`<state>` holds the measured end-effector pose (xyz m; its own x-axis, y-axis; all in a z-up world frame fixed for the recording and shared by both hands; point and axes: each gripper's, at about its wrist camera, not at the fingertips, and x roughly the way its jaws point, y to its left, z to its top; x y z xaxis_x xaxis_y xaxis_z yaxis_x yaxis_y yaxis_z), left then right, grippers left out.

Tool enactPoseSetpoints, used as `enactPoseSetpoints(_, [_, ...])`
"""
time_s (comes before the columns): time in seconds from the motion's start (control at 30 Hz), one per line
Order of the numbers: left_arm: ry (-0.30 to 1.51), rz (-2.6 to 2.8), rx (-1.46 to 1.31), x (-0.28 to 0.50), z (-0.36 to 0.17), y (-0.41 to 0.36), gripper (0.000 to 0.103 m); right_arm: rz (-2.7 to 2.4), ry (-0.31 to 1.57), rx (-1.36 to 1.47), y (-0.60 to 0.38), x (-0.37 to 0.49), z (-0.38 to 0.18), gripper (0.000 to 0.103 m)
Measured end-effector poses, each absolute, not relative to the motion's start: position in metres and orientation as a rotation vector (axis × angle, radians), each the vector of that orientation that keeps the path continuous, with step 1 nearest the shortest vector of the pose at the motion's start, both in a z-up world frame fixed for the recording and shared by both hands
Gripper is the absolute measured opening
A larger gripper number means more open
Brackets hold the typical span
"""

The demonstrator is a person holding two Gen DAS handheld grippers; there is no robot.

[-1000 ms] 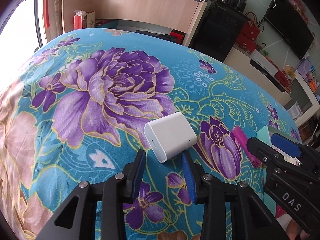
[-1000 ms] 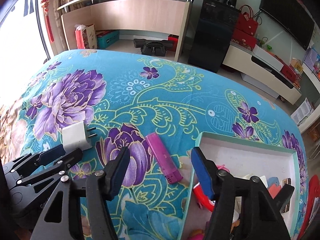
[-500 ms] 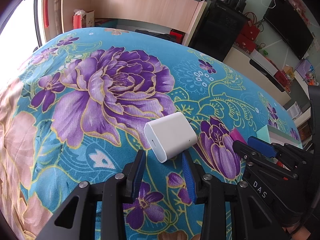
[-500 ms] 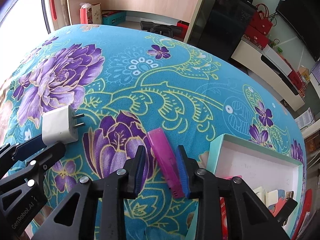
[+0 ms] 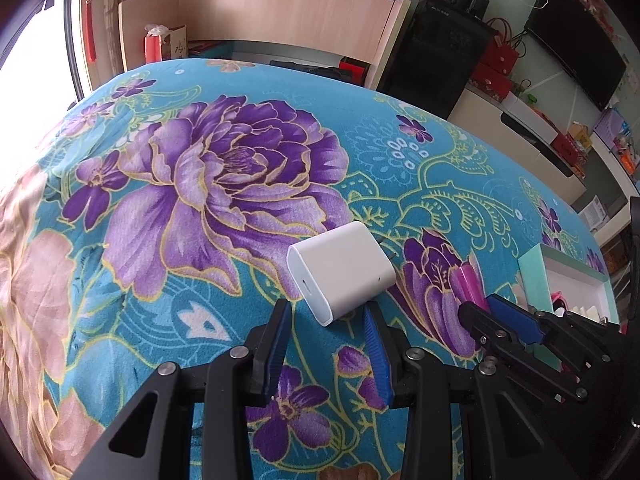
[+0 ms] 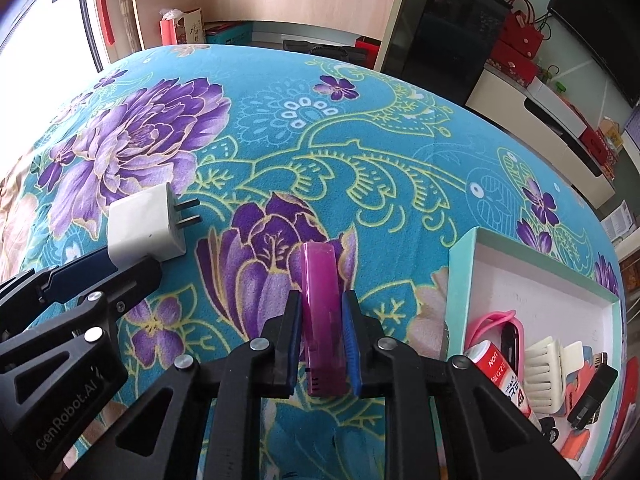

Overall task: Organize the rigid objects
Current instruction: 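Grasp the white charger block with the left tool while the right grasps the pink lighter, then lift the charger block and pink lighter and carry them toward the tray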

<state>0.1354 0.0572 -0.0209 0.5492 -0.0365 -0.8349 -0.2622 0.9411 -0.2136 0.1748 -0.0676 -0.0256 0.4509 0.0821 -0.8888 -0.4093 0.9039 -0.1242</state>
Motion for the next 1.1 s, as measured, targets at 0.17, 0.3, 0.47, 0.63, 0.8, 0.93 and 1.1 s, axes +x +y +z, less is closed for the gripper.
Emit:
enactPoseSetpoints(0.17, [0.975,0.161,-0.325,0.134,-0.019,0.060,0.027,0.295,1.043,-0.353,-0.067,0.168,-0.022,0.019])
enactPoseSetpoints(0.3, [0.974,0.172,-0.328,0.131,-0.019,0.064,0.015,0.296,1.015,-0.340,-0.070,0.157,-0.016,0.019])
enactPoseSetpoints(0.47, [0.961,0.159,-0.330,0.129,-0.016,0.063,0.007,0.286,0.998,-0.295,-0.077,0.147,-0.009,0.019])
enactPoseSetpoints(0.63, [0.968,0.152,-0.347,0.129,-0.019,0.065,0.006,0.269,0.983,-0.239,-0.087,0.140,-0.003,0.019])
enactPoseSetpoints(0.8, [0.969,0.141,-0.380,0.128,-0.021,0.068,0.006,0.254,0.990,-0.184,-0.097,0.134,-0.003,0.019])
enactPoseSetpoints(0.93, [0.971,0.152,-0.349,0.128,-0.018,0.065,0.007,0.253,0.993,-0.169,-0.101,0.134,-0.007,0.019])
enactPoseSetpoints(1.1, [0.963,0.179,-0.320,0.126,-0.013,0.066,0.007,0.257,0.993,-0.126,-0.109,0.137,-0.006,0.019])
